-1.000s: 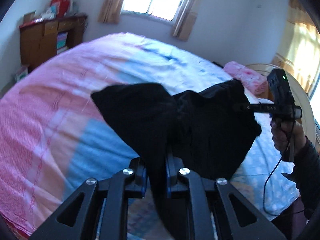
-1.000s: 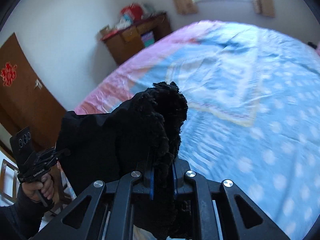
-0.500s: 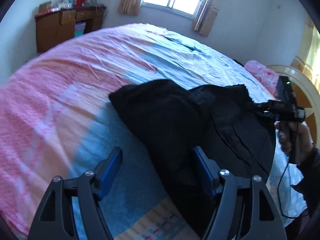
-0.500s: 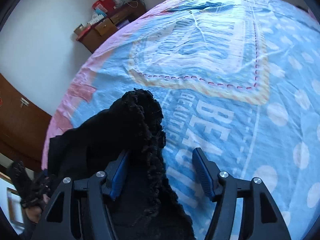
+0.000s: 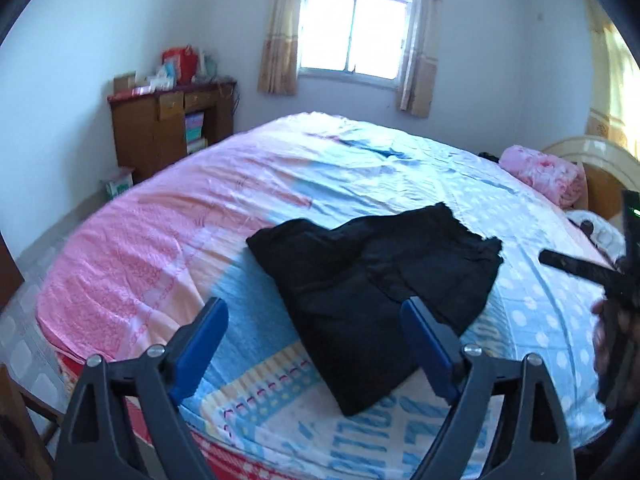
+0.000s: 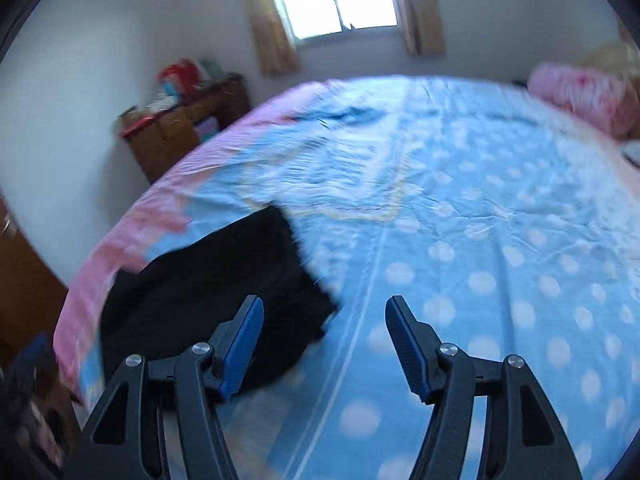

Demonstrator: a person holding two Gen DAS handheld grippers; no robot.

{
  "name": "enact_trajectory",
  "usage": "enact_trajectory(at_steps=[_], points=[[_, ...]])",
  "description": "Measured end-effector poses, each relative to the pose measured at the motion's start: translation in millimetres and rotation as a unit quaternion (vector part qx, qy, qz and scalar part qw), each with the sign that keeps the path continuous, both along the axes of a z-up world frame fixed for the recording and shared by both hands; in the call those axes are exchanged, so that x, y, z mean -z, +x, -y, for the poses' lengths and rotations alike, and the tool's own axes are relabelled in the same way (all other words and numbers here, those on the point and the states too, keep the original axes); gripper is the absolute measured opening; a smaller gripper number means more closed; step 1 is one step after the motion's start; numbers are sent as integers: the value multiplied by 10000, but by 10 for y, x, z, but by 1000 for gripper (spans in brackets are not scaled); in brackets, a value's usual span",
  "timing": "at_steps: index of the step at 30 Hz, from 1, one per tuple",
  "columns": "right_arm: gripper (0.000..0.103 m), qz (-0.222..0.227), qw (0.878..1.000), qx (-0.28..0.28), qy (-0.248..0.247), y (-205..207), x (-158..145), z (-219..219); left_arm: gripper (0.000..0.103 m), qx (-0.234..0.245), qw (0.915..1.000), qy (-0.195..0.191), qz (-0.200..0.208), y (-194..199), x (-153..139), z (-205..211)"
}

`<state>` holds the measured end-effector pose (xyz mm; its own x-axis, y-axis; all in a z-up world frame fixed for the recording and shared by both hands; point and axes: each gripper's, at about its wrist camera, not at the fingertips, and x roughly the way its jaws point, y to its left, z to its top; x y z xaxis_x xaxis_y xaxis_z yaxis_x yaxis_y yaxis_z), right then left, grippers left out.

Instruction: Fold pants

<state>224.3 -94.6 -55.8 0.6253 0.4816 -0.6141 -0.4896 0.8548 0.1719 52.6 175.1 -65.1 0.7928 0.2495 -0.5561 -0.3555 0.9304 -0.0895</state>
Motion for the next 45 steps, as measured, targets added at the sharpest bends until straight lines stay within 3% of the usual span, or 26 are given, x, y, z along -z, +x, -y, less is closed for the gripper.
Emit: enact_trajectory(at_steps=[1,4,10,17,26,45], points=[[65,103,9999,-69,44,-208,8,21,101,19,9999,111,18,-38,-20,29],[65,261,9996,-64,-69,-632,61,66,103,124,9987,475,133,-96,-51,187],[65,521,9983,267,20,-1004,18,316,103,309,9982,481,168,-134,-49,326],[65,640,9973,341,107,-1168,-125,386,103,373,9978,483,273,-213,-113,427],[65,760,9971,39,99,-1393,-199,261,103,394,9971,567,335,-292,-212,495],[65,833,9964,-106,78,-1481,-233,209,103,361,9968,623,341,-301,-230,481]])
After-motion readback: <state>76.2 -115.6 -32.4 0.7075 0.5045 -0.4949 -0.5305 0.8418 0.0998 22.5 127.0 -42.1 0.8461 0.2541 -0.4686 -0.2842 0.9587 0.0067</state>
